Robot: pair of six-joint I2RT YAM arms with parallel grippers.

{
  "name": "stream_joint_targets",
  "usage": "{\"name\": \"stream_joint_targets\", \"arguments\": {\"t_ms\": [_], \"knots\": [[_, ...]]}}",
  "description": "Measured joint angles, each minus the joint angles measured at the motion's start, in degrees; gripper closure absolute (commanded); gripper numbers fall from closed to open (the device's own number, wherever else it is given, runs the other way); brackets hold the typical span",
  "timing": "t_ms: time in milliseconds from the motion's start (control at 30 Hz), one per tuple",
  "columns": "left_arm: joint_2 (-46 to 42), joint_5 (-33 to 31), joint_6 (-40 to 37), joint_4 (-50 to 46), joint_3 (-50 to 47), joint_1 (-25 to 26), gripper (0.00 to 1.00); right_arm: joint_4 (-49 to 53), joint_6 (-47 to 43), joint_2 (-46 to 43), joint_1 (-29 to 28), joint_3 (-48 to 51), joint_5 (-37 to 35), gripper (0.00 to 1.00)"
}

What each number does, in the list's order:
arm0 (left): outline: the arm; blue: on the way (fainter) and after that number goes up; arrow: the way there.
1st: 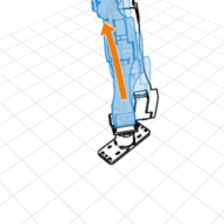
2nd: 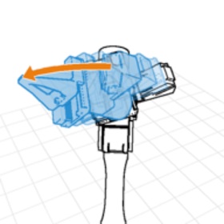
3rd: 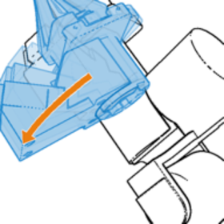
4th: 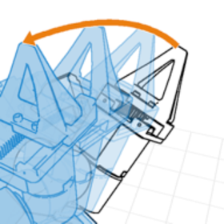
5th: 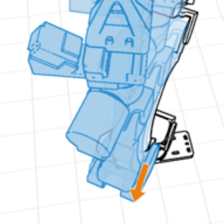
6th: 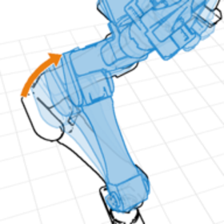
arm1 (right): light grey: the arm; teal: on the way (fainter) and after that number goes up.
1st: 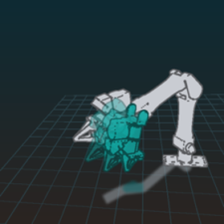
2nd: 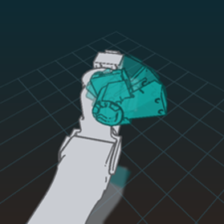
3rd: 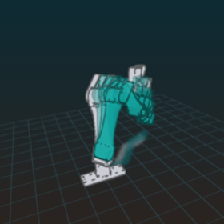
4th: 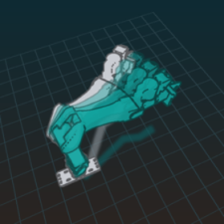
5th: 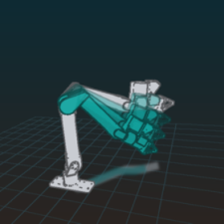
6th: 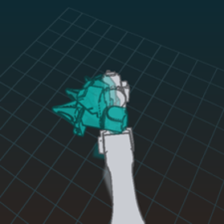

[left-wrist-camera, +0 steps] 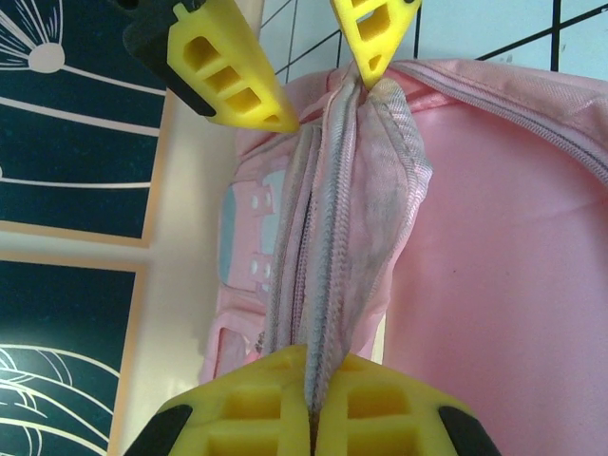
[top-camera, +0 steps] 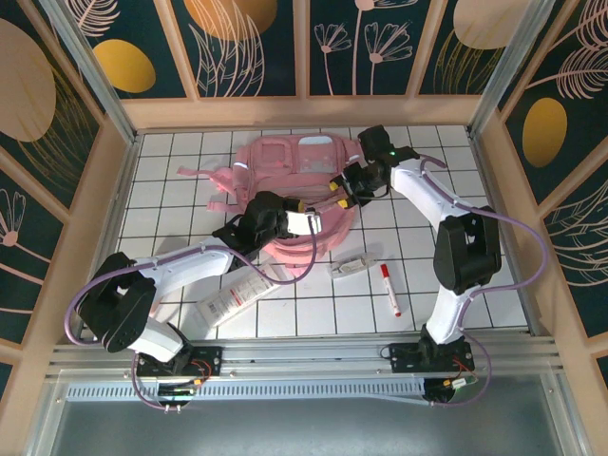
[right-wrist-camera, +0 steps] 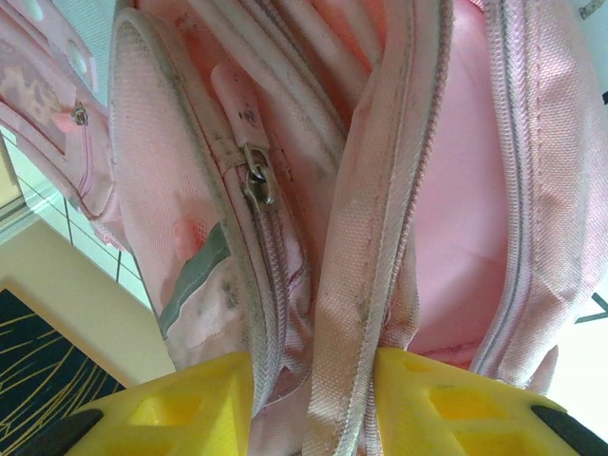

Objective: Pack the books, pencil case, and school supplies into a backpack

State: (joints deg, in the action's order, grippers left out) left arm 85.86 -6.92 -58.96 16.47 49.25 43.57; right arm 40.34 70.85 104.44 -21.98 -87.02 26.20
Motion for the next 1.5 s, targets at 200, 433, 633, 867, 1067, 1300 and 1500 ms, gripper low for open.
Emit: {"name": "stream_joint_targets", "arguments": {"t_ms": [200,433,633,867,1067,1300,1500], "knots": [[0.0,-0.02,0.04,-0.33,0.24,0.0,1.0,-1.03,1.07,0.0,-0.96,0.92,-0.26,0.48],[0.0,0.0,0.07,-1.95,1.79,0.0,1.0,-2.19,1.75,-0.48,-1.29,3.45,-0.24,0.51],[0.0,0.24,0.37,-3.06,2.21,0.0,1.0,-4.24,3.28,-1.33,-1.38,5.62,-0.22,0.57],[0.0,0.61,0.74,-5.01,2.95,0.0,1.0,-10.21,8.96,-3.28,-1.77,10.86,0.22,0.53],[-0.02,0.85,2.05,-6.49,3.06,-0.07,1.0,-25.81,17.27,-6.62,-2.1,21.11,0.94,0.84],[-0.98,1.29,4.59,-7.89,2.82,-0.5,1.0,-42.32,24.37,-6.69,-2.78,26.14,-0.26,1.0],[-1.97,2.99,7.48,-6.84,0.2,-0.81,0.94,-62.84,25.55,-7.19,-3.56,32.17,-2.67,1.0]]}}
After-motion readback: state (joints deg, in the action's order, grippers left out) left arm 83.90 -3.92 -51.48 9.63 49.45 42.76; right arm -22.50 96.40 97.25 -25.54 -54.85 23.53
